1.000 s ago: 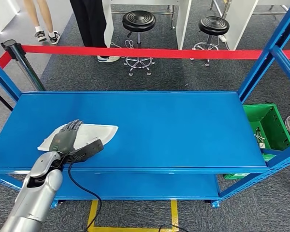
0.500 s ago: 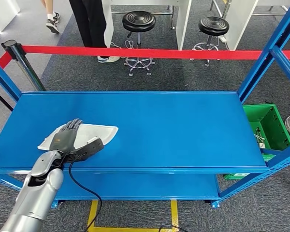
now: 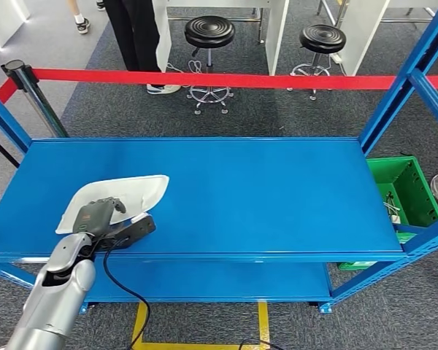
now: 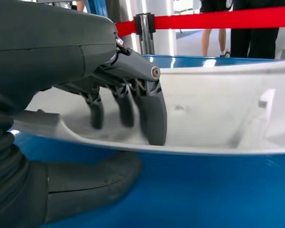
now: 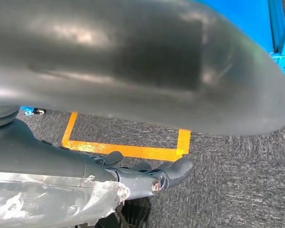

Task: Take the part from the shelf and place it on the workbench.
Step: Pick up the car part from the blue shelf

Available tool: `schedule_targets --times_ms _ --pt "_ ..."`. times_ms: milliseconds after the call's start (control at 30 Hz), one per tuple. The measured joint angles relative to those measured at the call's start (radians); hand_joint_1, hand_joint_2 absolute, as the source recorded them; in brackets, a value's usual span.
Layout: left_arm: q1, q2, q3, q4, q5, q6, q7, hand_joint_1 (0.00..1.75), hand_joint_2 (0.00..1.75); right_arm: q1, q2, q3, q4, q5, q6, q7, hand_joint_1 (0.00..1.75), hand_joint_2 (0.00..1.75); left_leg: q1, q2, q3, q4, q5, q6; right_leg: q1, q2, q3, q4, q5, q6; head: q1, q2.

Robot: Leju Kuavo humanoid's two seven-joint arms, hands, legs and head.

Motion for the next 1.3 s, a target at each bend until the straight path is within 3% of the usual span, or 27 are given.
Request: schedule_targets --times_ms 367,700,900,1100,1300 --pt "0.024 -0.007 0.010 -0.046 -0.012 0.015 -0.019 1.75 1.75 0.001 0.000 0.000 0.000 0.000 -0.001 0.001 0.00 0.00 0.000 0.000 0.000 0.000 0.000 0.000 0.000 0.000 0.000 0.000 0.000 0.000 0.000 0.000" --pt "0.149 -0.037 0.006 -0.254 0.002 0.080 -0.122 1.75 1.75 0.007 0.000 -0.007 0.002 0.000 -0.009 -0.012 0.00 0.00 0.000 0.000 0.000 0.000 0.000 0.000 0.000 0.001 -0.001 0.000 0.000 0.000 0.000 0.000" --pt "0.262 -0.059 -0.024 -0.430 0.022 0.102 -0.147 1.75 1.75 0.014 0.000 -0.026 0.002 0.000 0.024 -0.066 0.00 0.00 0.000 0.000 -0.001 0.000 -0.001 0.000 0.000 0.000 -0.002 0.000 0.000 0.000 0.000 0.000" --pt "0.306 -0.065 -0.039 -0.507 0.023 0.108 -0.153 1.75 1.75 0.015 0.000 -0.035 0.002 0.000 0.032 -0.078 0.00 0.00 0.000 0.000 -0.001 0.000 0.000 0.000 0.000 0.000 -0.001 0.000 0.000 0.000 0.000 0.000" --pt "0.390 -0.080 -0.061 -0.593 -0.015 0.192 -0.180 1.75 1.75 0.012 0.000 -0.050 0.001 0.000 0.067 -0.210 0.00 0.00 -0.005 0.000 -0.001 0.001 -0.002 0.003 -0.005 0.000 -0.001 -0.001 0.000 0.001 0.000 0.000"
